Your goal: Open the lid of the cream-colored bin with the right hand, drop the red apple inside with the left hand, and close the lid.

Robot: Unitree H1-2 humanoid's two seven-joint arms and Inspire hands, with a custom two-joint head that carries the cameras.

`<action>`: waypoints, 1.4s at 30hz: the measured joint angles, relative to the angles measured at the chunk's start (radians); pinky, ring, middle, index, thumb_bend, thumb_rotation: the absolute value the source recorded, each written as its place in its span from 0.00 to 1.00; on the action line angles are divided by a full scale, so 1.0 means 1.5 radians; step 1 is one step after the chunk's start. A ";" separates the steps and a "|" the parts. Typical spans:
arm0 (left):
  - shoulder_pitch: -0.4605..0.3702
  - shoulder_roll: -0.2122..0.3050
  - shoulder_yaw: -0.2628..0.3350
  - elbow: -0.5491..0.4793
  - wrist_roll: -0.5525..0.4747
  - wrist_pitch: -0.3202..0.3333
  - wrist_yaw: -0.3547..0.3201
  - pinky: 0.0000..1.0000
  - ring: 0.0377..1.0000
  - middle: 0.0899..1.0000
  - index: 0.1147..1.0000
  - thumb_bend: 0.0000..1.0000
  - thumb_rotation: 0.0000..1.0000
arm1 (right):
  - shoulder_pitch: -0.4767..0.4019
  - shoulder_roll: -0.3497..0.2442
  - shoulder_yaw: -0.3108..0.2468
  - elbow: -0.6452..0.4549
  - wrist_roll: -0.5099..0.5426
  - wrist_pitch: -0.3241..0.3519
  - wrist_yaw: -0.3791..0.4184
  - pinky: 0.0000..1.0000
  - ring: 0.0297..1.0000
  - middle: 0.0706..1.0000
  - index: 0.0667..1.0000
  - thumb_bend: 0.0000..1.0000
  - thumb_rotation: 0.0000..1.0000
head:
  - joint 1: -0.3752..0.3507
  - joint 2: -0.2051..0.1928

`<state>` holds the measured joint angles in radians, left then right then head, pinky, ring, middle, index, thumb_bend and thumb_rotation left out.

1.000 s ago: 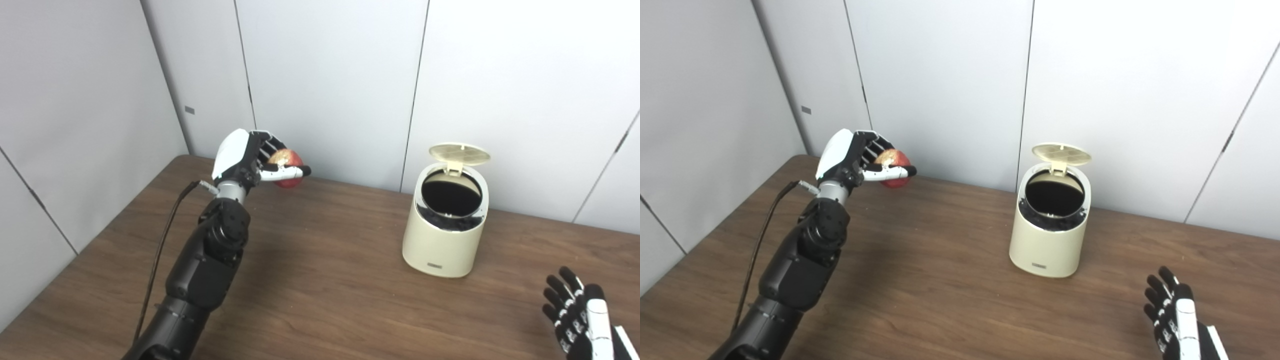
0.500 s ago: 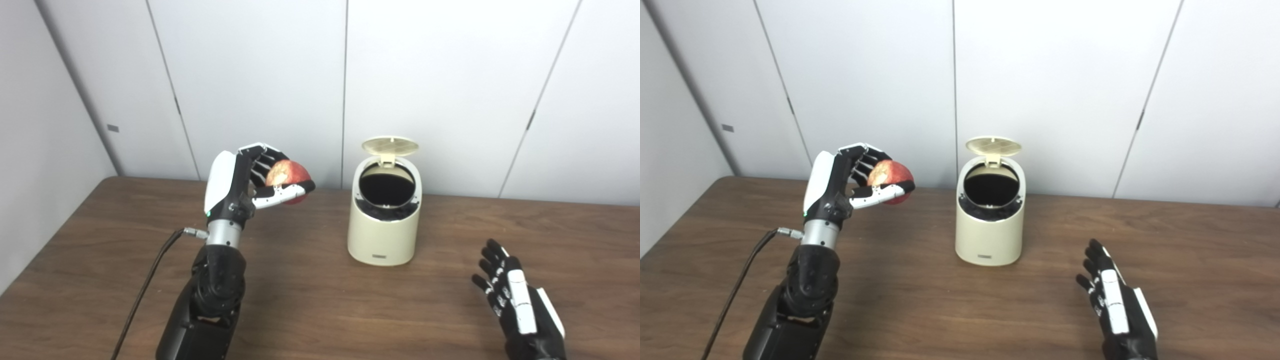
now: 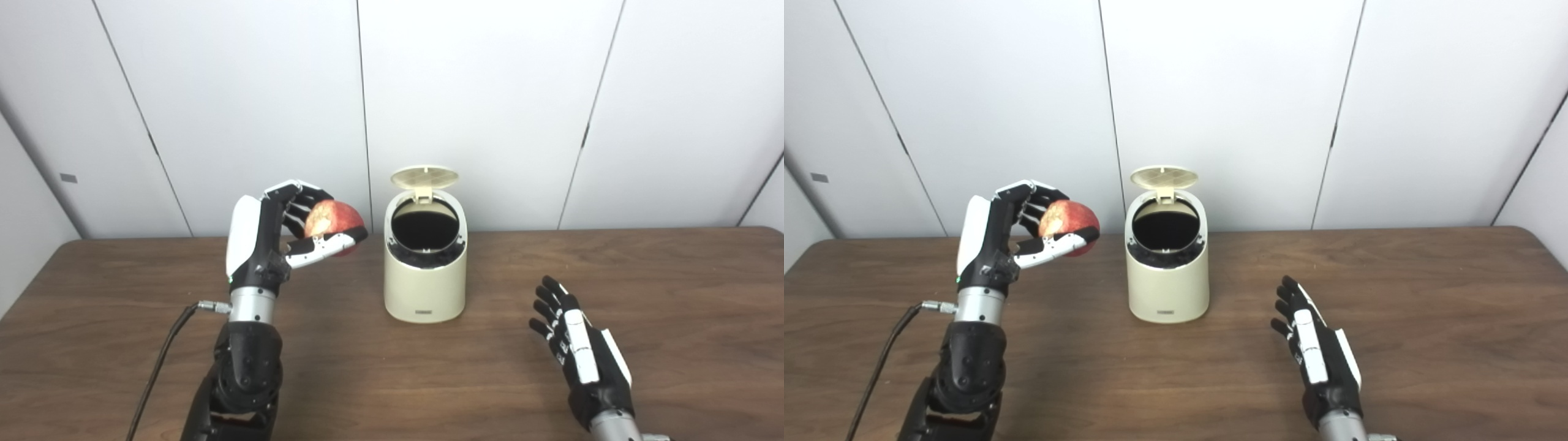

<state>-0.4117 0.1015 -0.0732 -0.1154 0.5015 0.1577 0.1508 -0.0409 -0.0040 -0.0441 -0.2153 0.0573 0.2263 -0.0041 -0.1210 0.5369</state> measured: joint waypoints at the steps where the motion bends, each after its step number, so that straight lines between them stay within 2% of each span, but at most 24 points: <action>1: -0.001 -0.003 0.000 0.000 0.000 -0.005 0.000 0.34 0.43 0.47 0.40 0.48 0.00 | 0.000 0.001 0.001 0.000 0.000 0.000 0.000 0.88 0.93 0.92 0.91 0.58 0.93 | -0.003 -0.001; 9: -0.019 -0.023 -0.011 0.012 0.010 -0.015 0.015 0.32 0.43 0.48 0.41 0.47 0.00 | 0.000 0.008 0.010 -0.001 -0.001 0.000 -0.001 0.87 0.93 0.93 0.91 0.56 0.94 | -0.003 -0.002; 21: -0.071 -0.068 -0.031 0.123 0.011 -0.073 0.060 0.34 0.42 0.46 0.43 0.48 0.00 | -0.002 0.010 0.011 -0.001 0.000 0.000 -0.001 0.89 0.94 0.93 0.92 0.56 0.92 | 0.007 -0.005; 28: -0.093 -0.094 -0.036 0.187 0.012 -0.107 0.107 0.33 0.42 0.49 0.43 0.47 0.00 | -0.004 0.009 0.014 -0.001 -0.001 0.000 -0.001 0.88 0.93 0.93 0.92 0.57 0.92 | 0.016 -0.005; 36: -0.109 -0.111 -0.048 0.231 0.021 -0.116 0.130 0.33 0.41 0.49 0.43 0.47 0.00 | -0.004 0.009 0.020 -0.001 -0.002 0.000 -0.001 0.88 0.93 0.93 0.92 0.57 0.92 | 0.019 -0.005; 42: -0.111 -0.118 -0.048 0.235 0.023 -0.114 0.133 0.33 0.41 0.50 0.43 0.47 0.00 | -0.004 0.009 0.024 -0.002 -0.003 0.000 -0.001 0.87 0.93 0.93 0.92 0.56 0.92 | 0.022 -0.004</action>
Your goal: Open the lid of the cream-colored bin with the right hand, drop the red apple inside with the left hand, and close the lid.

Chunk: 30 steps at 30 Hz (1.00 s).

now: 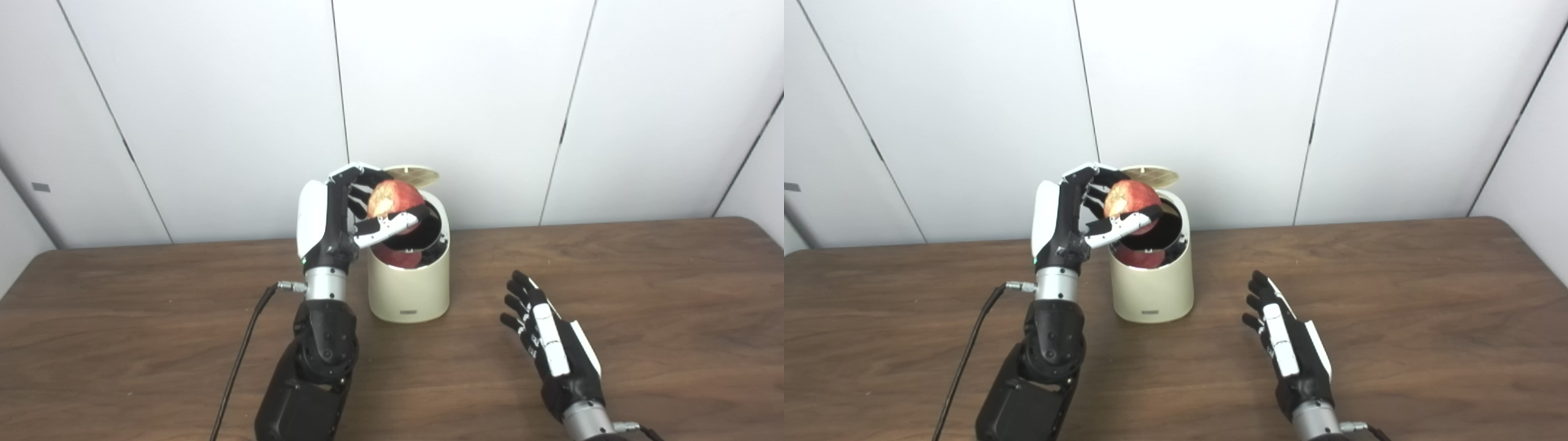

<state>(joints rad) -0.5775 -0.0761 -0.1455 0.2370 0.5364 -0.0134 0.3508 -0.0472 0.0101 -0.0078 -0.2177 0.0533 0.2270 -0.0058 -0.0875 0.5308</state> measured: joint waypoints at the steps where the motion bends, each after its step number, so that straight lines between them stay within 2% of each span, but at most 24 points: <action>1: 0.000 -0.002 0.000 0.001 0.000 0.000 0.000 0.31 0.41 0.51 0.43 0.47 0.00 | 0.000 0.000 0.001 -0.001 0.000 0.001 0.000 0.87 0.93 0.93 0.92 0.56 0.92 | 0.000 0.000; 11: -0.001 0.003 -0.016 0.027 0.007 -0.001 0.001 0.33 0.40 0.51 0.43 0.47 0.00 | -0.002 0.003 -0.001 -0.016 0.003 0.002 -0.001 0.85 0.92 0.91 0.92 0.59 0.90 | 0.004 0.004; 17: -0.001 0.036 -0.061 0.028 0.068 -0.001 0.002 0.37 0.40 0.53 0.44 0.47 0.00 | -0.002 0.002 -0.001 -0.018 0.004 0.004 -0.001 0.84 0.91 0.91 0.92 0.59 0.91 | 0.007 0.006; 22: -0.001 0.044 -0.075 0.028 0.102 0.003 0.003 0.36 0.42 0.51 0.44 0.47 0.00 | -0.002 0.001 -0.001 -0.019 0.004 0.004 -0.001 0.83 0.90 0.89 0.91 0.59 0.91 | 0.009 0.006; 23: -0.001 0.044 -0.076 0.028 0.108 0.005 0.004 0.42 0.42 0.50 0.44 0.49 0.00 | -0.002 0.001 -0.001 -0.019 0.004 0.004 -0.001 0.82 0.90 0.88 0.91 0.58 0.91 | 0.009 0.006; 25: -0.002 0.043 -0.079 0.026 0.116 0.012 0.006 0.46 0.43 0.50 0.44 0.50 0.00 | -0.002 0.000 -0.001 -0.019 0.005 0.004 -0.001 0.82 0.89 0.88 0.91 0.57 0.92 | 0.010 0.006; 26: -0.002 0.043 -0.080 0.025 0.120 0.019 0.006 0.48 0.51 0.57 0.43 0.51 0.02 | -0.002 0.000 -0.001 -0.019 0.005 0.004 0.000 0.82 0.89 0.87 0.91 0.57 0.91 | 0.010 0.006; 28: -0.003 0.043 -0.084 0.021 0.131 0.028 0.006 0.51 0.59 0.64 0.43 0.52 0.04 | -0.002 0.000 -0.001 -0.019 0.005 0.004 0.000 0.81 0.89 0.87 0.91 0.57 0.91 | 0.012 0.006; 29: -0.003 0.043 -0.086 0.020 0.135 0.031 0.006 0.52 0.61 0.66 0.52 0.70 0.02 | -0.002 -0.001 -0.001 -0.019 0.005 0.004 0.000 0.81 0.88 0.86 0.91 0.57 0.91 | 0.012 0.006; 30: -0.003 0.043 -0.088 0.019 0.138 0.036 0.006 0.53 0.64 0.68 0.58 0.80 0.01 | -0.002 -0.001 -0.001 -0.019 0.005 0.004 0.000 0.81 0.88 0.85 0.90 0.56 0.92 | 0.013 0.006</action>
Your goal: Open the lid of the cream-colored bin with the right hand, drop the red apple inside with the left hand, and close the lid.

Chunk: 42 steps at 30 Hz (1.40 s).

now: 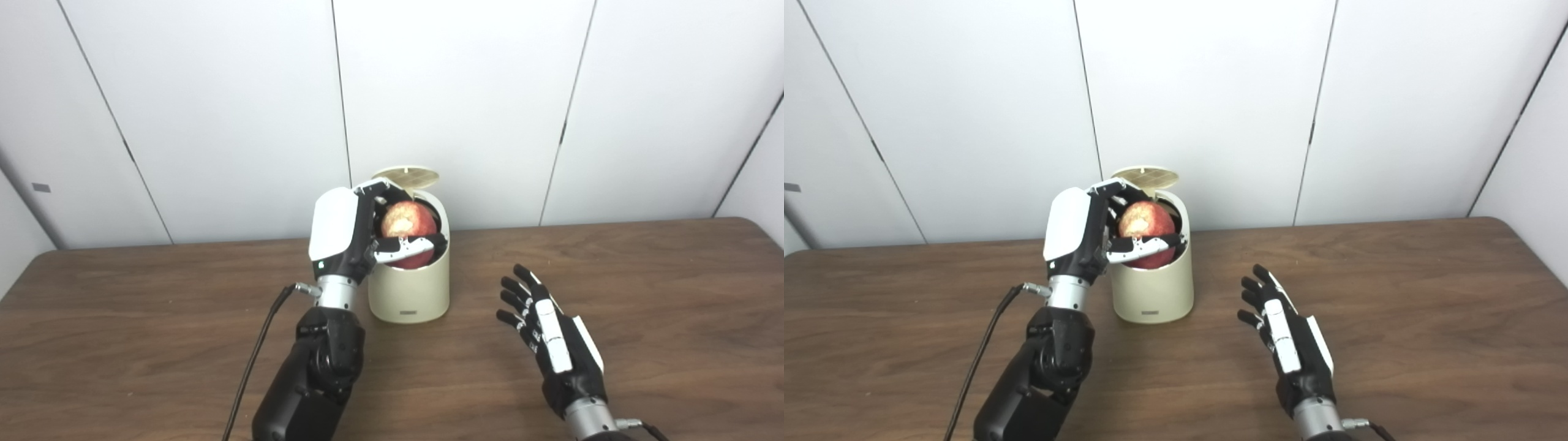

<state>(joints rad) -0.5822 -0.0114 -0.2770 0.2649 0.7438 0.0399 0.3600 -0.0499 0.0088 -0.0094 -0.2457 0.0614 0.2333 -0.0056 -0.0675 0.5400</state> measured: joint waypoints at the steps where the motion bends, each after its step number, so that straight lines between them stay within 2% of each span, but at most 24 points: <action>1: 0.000 0.000 -0.002 -0.001 0.004 0.004 0.000 0.55 0.66 0.70 0.61 0.87 0.00 | 0.000 0.000 0.000 0.000 0.000 0.000 0.000 0.80 0.87 0.85 0.90 0.56 0.92 | 0.000 0.000; 4: 0.000 0.002 -0.010 -0.008 0.023 0.021 -0.004 0.60 0.70 0.74 0.65 0.94 0.00 | 0.000 -0.003 0.002 -0.001 -0.002 0.000 0.000 0.79 0.86 0.84 0.89 0.56 0.94 | 0.000 0.000; 11: 0.000 0.004 -0.015 -0.022 0.030 0.046 -0.020 0.64 0.75 0.78 0.68 0.96 0.00 | 0.000 -0.013 0.014 -0.004 -0.015 0.000 0.001 0.79 0.85 0.82 0.89 0.56 0.98 | -0.002 -0.002; 16: 0.000 0.005 -0.015 -0.025 0.030 0.059 -0.029 0.61 0.74 0.79 0.69 0.96 0.00 | 0.000 -0.017 0.015 -0.004 -0.025 0.000 0.001 0.79 0.85 0.82 0.89 0.56 1.00 | 0.002 -0.003; 19: 0.000 0.005 -0.015 -0.027 0.030 0.062 -0.030 0.59 0.72 0.77 0.68 0.94 0.00 | 0.000 -0.017 0.016 -0.004 -0.029 0.000 0.001 0.78 0.84 0.82 0.88 0.56 1.00 | 0.003 -0.003; 22: 0.000 0.005 -0.013 -0.032 0.022 0.060 -0.028 0.51 0.59 0.63 0.59 0.86 0.00 | 0.000 -0.017 0.015 -0.004 -0.029 0.000 0.001 0.79 0.85 0.83 0.88 0.56 1.00 | 0.005 -0.004; 23: 0.000 0.005 -0.011 -0.034 0.017 0.057 -0.027 0.48 0.49 0.55 0.51 0.69 0.00 | 0.000 -0.017 0.015 -0.004 -0.029 0.000 0.001 0.79 0.85 0.83 0.88 0.56 0.99 | 0.005 -0.004; 24: 0.001 0.005 -0.009 -0.036 0.012 0.050 -0.026 0.47 0.45 0.51 0.48 0.60 0.00 | 0.000 -0.017 0.015 -0.004 -0.029 0.000 0.001 0.79 0.86 0.83 0.88 0.56 0.99 | 0.005 -0.003; 25: 0.002 0.005 -0.007 -0.037 0.003 0.041 -0.025 0.43 0.42 0.49 0.45 0.53 0.00 | 0.000 -0.017 0.015 -0.004 -0.028 0.000 0.001 0.80 0.86 0.83 0.88 0.56 0.99 | 0.005 -0.003; 26: 0.004 0.004 -0.007 -0.037 -0.002 0.035 -0.022 0.41 0.42 0.50 0.44 0.50 0.00 | 0.000 -0.017 0.014 -0.004 -0.028 0.000 0.001 0.80 0.86 0.82 0.88 0.57 0.98 | 0.005 -0.003; 31: 0.015 -0.002 -0.001 -0.042 -0.019 -0.007 -0.002 0.36 0.41 0.48 0.42 0.48 0.00 | 0.000 -0.017 0.011 -0.004 -0.022 0.000 0.002 0.80 0.86 0.82 0.88 0.58 0.98 | 0.008 -0.002; 38: 0.017 -0.011 0.018 -0.042 -0.030 -0.064 0.053 0.35 0.41 0.44 0.43 0.48 0.00 | 0.000 -0.020 0.010 -0.004 -0.019 0.000 0.003 0.80 0.86 0.82 0.87 0.56 0.98 | 0.009 -0.002; 42: 0.025 -0.014 0.022 -0.069 -0.030 -0.089 0.070 0.35 0.40 0.44 0.43 0.48 0.00 | 0.000 -0.024 0.008 -0.004 -0.015 0.001 0.007 0.80 0.86 0.82 0.88 0.56 0.98 | 0.015 -0.003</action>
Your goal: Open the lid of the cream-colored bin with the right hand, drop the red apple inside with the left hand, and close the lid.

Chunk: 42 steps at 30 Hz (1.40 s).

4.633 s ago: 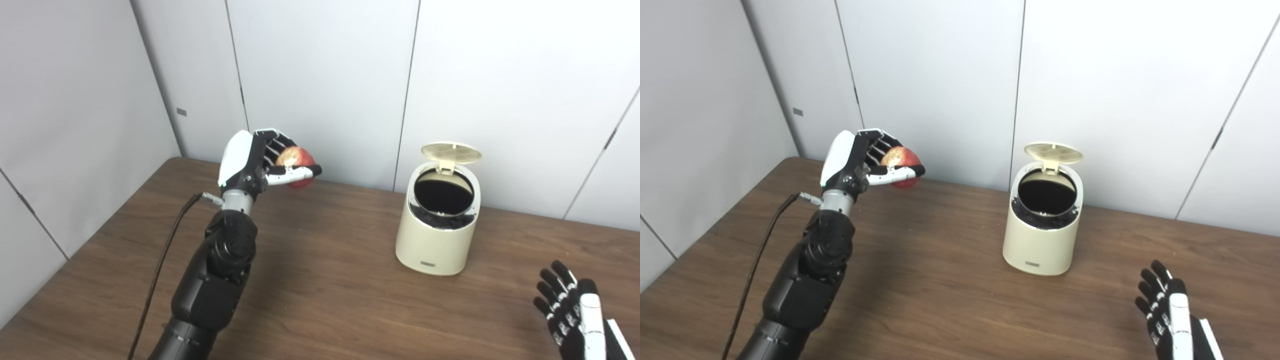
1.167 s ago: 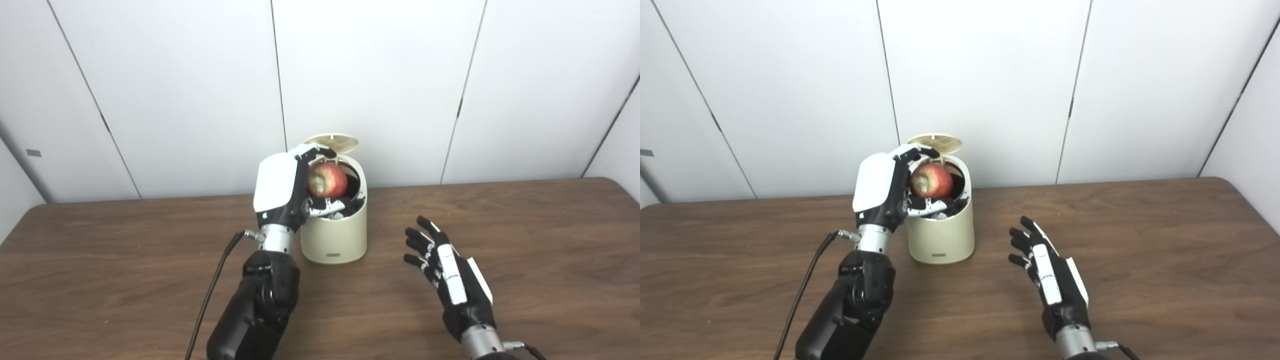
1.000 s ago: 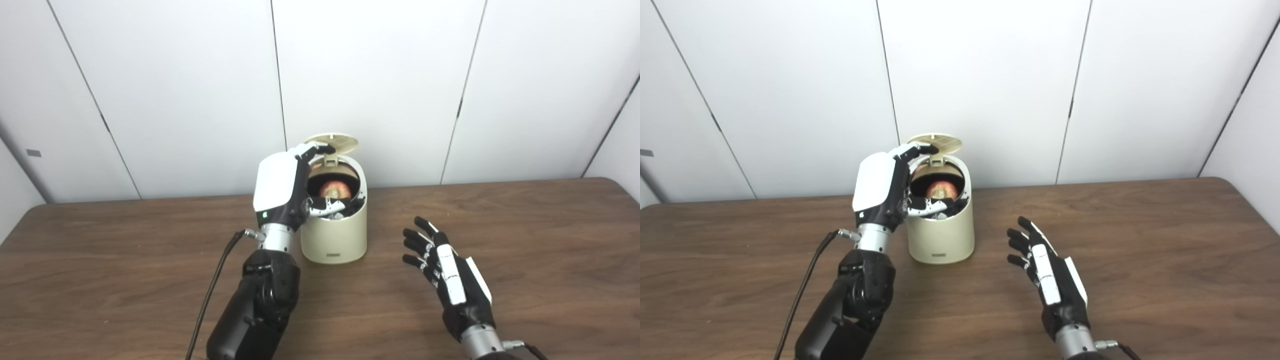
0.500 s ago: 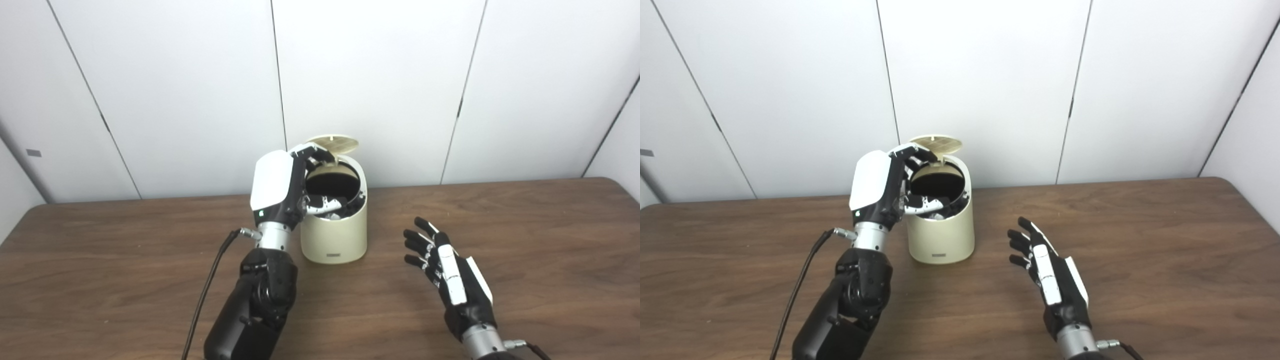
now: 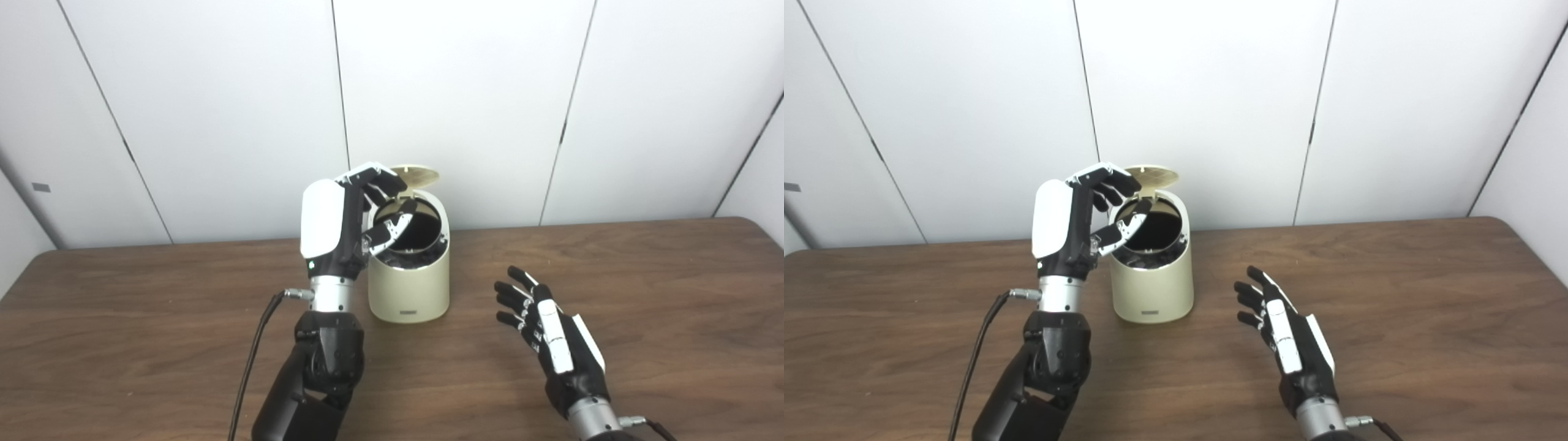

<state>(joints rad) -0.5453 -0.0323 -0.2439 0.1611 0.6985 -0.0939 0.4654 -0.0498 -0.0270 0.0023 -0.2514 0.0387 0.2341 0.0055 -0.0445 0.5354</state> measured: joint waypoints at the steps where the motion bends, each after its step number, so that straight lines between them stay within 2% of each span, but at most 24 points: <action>1: 0.005 0.000 0.000 -0.012 0.000 -0.004 0.002 0.35 0.40 0.44 0.43 0.48 0.00 | 0.000 -0.001 -0.001 0.000 0.001 0.000 0.000 0.80 0.86 0.82 0.88 0.56 0.98 | 0.000 0.000; 5: 0.043 -0.002 0.018 -0.088 -0.008 -0.006 -0.004 0.33 0.42 0.48 0.43 0.47 0.00 | -0.002 -0.010 -0.005 0.000 0.001 -0.001 0.000 0.80 0.86 0.84 0.88 0.55 0.98 | 0.004 0.000; 9: 0.097 0.001 0.060 -0.164 -0.081 0.011 -0.049 0.33 0.43 0.48 0.42 0.47 0.00 | -0.019 -0.021 -0.013 0.002 0.008 -0.002 0.001 0.81 0.88 0.87 0.88 0.60 0.92 | 0.007 0.002; 12: 0.135 0.008 0.094 -0.202 -0.146 0.046 -0.100 0.31 0.43 0.51 0.43 0.47 0.00 | -0.048 -0.030 -0.017 0.005 0.011 -0.004 0.002 0.84 0.90 0.89 0.87 0.61 0.90 | 0.009 0.003; 16: 0.178 0.014 0.134 -0.242 -0.236 0.114 -0.160 0.32 0.44 0.52 0.45 0.47 0.00 | -0.094 -0.039 -0.019 0.012 0.011 -0.003 0.003 0.89 0.93 0.91 0.87 0.65 0.88 | 0.010 0.005; 17: 0.188 0.015 0.138 -0.250 -0.243 0.122 -0.169 0.35 0.42 0.50 0.45 0.48 0.00 | -0.106 -0.039 -0.019 0.013 0.011 -0.003 0.003 0.89 0.94 0.92 0.87 0.65 0.88 | 0.009 0.005; 19: 0.206 0.022 0.138 -0.264 -0.245 0.134 -0.184 0.41 0.49 0.45 0.44 0.51 0.00 | -0.125 -0.039 -0.018 0.013 0.011 0.000 0.002 0.90 0.94 0.92 0.87 0.64 0.89 | 0.009 0.005; 22: 0.238 0.034 0.138 -0.278 -0.241 0.144 -0.203 0.53 0.61 0.64 0.43 0.51 0.08 | -0.158 -0.042 -0.008 0.021 -0.010 0.001 0.002 0.88 0.94 0.93 0.88 0.62 0.93 | 0.007 0.005; 24: 0.260 0.047 0.140 -0.278 -0.259 0.157 -0.229 0.62 0.69 0.73 0.69 0.57 0.36 | -0.180 -0.048 0.001 0.033 -0.032 0.000 0.003 0.88 0.94 0.93 0.89 0.60 0.96 | 0.007 0.005; 26: 0.278 0.063 0.137 -0.280 -0.272 0.174 -0.260 0.71 0.78 0.81 0.84 0.58 0.60 | -0.202 -0.060 0.013 0.040 -0.056 -0.001 0.004 0.89 0.94 0.92 0.88 0.58 0.99 | 0.005 0.005; 27: 0.287 0.073 0.136 -0.281 -0.281 0.186 -0.277 0.74 0.81 0.84 0.88 0.59 0.67 | -0.213 -0.065 0.020 0.044 -0.070 -0.001 0.006 0.88 0.92 0.90 0.87 0.56 0.99 | 0.005 0.005; 29: 0.302 0.089 0.136 -0.281 -0.295 0.204 -0.302 0.80 0.86 0.89 0.92 0.60 0.74 | -0.233 -0.076 0.036 0.050 -0.101 -0.001 0.008 0.85 0.90 0.89 0.86 0.56 0.98 | 0.005 0.005; 32: 0.323 0.092 0.143 -0.281 -0.329 0.210 -0.318 0.87 0.91 0.93 0.95 0.60 0.81 | -0.257 -0.082 0.054 0.050 -0.149 0.004 0.007 0.83 0.87 0.89 0.86 0.58 0.98 | 0.008 0.004; 34: 0.335 0.087 0.145 -0.281 -0.348 0.210 -0.322 0.92 0.94 0.94 0.96 0.58 0.81 | -0.275 -0.085 0.070 0.060 -0.176 0.004 0.008 0.81 0.87 0.90 0.85 0.58 0.99 | 0.010 0.004; 39: 0.365 0.060 0.155 -0.272 -0.383 0.199 -0.320 0.92 0.94 0.96 0.99 0.56 0.82 | -0.325 -0.088 0.089 0.113 -0.227 -0.002 0.007 0.82 0.88 0.90 0.84 0.50 0.94 | 0.011 -0.002; 42: 0.382 0.054 0.159 -0.256 -0.388 0.174 -0.315 0.91 0.93 0.95 0.99 0.56 0.81 | -0.350 -0.094 0.106 0.138 -0.256 -0.003 0.010 0.84 0.90 0.91 0.85 0.48 0.95 | 0.009 -0.006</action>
<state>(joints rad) 0.0280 0.0489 -0.0054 -0.2233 0.1158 0.1674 -0.0074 -0.5746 -0.1673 0.1618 -0.0437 -0.3460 0.2297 0.0208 -0.0307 0.5262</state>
